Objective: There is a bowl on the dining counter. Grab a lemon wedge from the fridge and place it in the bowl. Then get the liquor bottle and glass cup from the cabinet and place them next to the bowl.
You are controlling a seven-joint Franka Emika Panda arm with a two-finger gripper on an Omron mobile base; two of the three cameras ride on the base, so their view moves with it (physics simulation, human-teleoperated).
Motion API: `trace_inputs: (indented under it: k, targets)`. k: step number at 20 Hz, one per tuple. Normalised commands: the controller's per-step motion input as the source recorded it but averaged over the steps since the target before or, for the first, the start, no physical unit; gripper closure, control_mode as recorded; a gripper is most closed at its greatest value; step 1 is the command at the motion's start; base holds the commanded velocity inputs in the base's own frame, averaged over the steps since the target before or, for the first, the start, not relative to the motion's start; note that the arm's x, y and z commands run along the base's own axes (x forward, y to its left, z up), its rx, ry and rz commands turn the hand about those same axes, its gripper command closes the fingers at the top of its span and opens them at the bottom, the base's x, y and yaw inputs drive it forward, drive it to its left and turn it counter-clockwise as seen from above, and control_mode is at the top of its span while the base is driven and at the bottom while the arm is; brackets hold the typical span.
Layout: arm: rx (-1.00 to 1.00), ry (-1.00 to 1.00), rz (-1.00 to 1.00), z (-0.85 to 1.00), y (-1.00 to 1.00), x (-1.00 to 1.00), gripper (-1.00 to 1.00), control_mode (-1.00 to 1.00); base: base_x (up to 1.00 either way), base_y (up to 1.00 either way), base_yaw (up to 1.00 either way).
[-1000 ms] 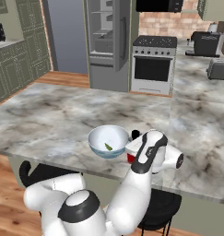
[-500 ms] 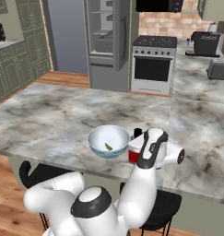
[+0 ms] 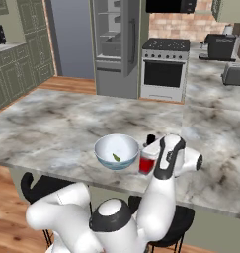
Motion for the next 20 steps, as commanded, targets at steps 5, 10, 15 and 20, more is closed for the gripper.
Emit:
trace_inputs:
  k: [5, 10, 15, 20]
  targets:
    - [0.01, -0.05, 0.06, -0.38, -0.33, -0.12, 1.0, -1.0, 0.0, 0.0, 0.0]
    - [0.0, -0.03, 0.07, -0.27, -0.18, -0.05, 1.0, -1.0, 0.0, 0.0, 0.0]
    - [0.0, -0.03, 0.05, -0.25, 0.0, 0.0, -1.0, -1.0, 0.0, 0.0, 0.0]
    - [0.0, -0.09, 0.02, -0.04, 0.0, -0.21, -1.0, -1.0, 0.0, 0.0, 0.0]
